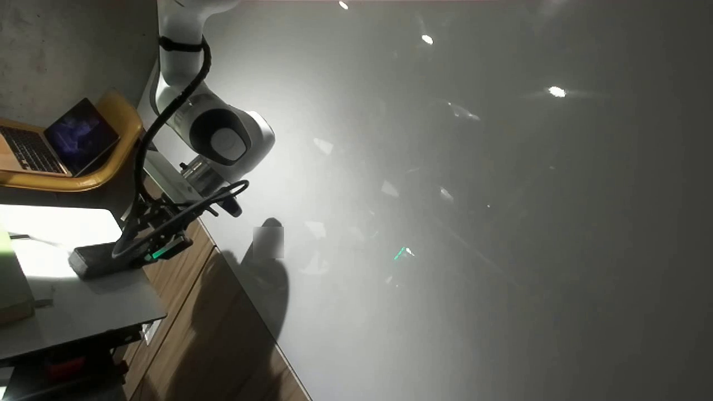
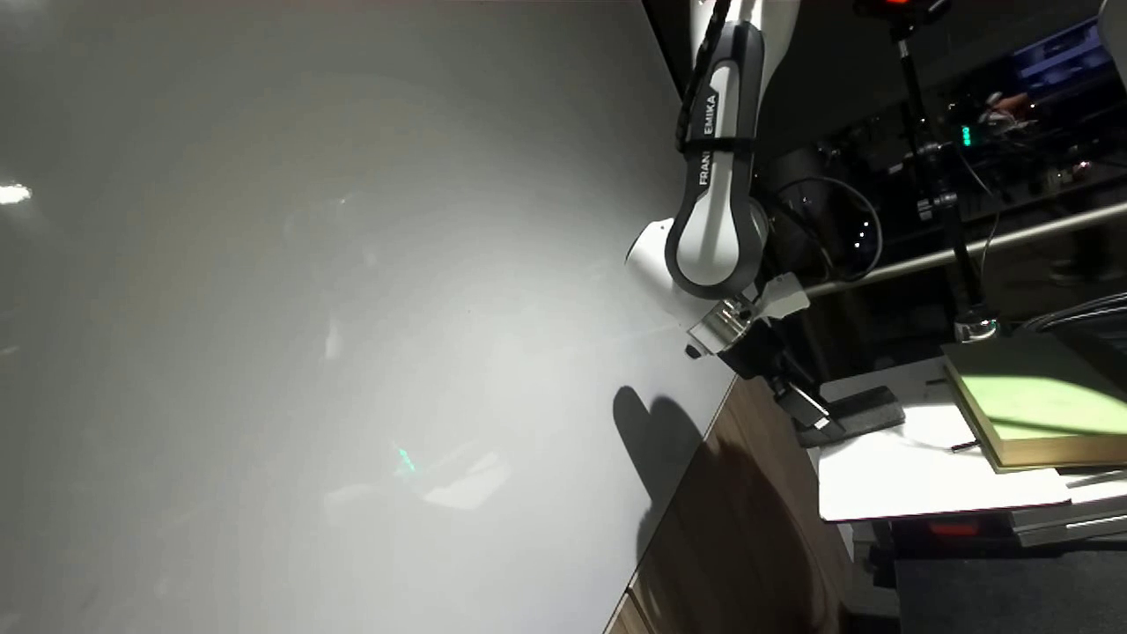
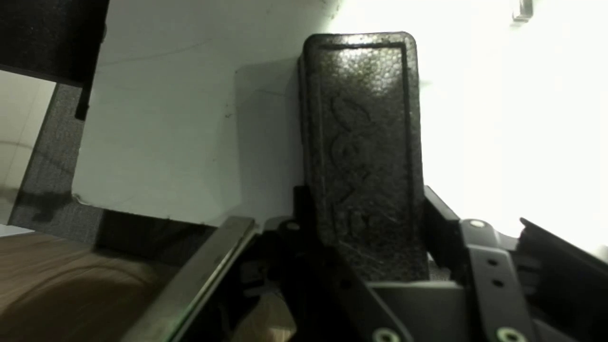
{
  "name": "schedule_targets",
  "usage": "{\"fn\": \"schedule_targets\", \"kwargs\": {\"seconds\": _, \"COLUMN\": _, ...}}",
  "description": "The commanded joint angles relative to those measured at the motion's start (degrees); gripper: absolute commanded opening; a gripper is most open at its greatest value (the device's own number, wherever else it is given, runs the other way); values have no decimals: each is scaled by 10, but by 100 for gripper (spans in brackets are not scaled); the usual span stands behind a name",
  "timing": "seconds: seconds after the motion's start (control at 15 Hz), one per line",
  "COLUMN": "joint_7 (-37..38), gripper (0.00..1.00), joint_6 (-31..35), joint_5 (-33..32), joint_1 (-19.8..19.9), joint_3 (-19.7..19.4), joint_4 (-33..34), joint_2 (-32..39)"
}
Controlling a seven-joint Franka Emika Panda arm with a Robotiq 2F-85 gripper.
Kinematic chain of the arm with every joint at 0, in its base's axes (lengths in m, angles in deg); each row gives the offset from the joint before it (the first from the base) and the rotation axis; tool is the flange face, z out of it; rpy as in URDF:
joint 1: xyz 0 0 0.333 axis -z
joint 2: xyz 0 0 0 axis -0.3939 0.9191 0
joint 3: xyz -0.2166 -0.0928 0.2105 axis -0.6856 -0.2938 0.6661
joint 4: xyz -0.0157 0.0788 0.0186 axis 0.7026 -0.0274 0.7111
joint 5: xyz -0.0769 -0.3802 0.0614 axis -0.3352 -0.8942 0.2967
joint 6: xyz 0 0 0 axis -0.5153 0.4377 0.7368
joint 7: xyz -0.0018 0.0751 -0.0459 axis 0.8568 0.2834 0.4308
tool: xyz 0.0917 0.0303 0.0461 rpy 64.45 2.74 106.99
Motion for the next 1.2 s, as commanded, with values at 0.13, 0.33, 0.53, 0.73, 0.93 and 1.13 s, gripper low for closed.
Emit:
{"fn": "schedule_targets", "kwargs": {"seconds": 0.13, "joint_7": 88, "gripper": 31, "joint_6": 3, "joint_5": -23, "joint_1": -34, "joint_3": 6, "joint_4": -28, "joint_2": -44}}
{"fn": "schedule_targets", "kwargs": {"seconds": 0.33, "joint_7": 132, "gripper": 31, "joint_6": 3, "joint_5": -46, "joint_1": -46, "joint_3": 2, "joint_4": -29, "joint_2": -55}}
{"fn": "schedule_targets", "kwargs": {"seconds": 0.53, "joint_7": 188, "gripper": 31, "joint_6": 15, "joint_5": -89, "joint_1": -46, "joint_3": -13, "joint_4": -27, "joint_2": -59}}
{"fn": "schedule_targets", "kwargs": {"seconds": 0.73, "joint_7": 229, "gripper": 31, "joint_6": 50, "joint_5": -111, "joint_1": -37, "joint_3": -27, "joint_4": -32, "joint_2": -55}}
{"fn": "schedule_targets", "kwargs": {"seconds": 0.93, "joint_7": 235, "gripper": 31, "joint_6": 81, "joint_5": -96, "joint_1": -28, "joint_3": -34, "joint_4": -36, "joint_2": -53}}
{"fn": "schedule_targets", "kwargs": {"seconds": 1.13, "joint_7": 216, "gripper": 31, "joint_6": 88, "joint_5": -61, "joint_1": -18, "joint_3": -28, "joint_4": -37, "joint_2": -49}}
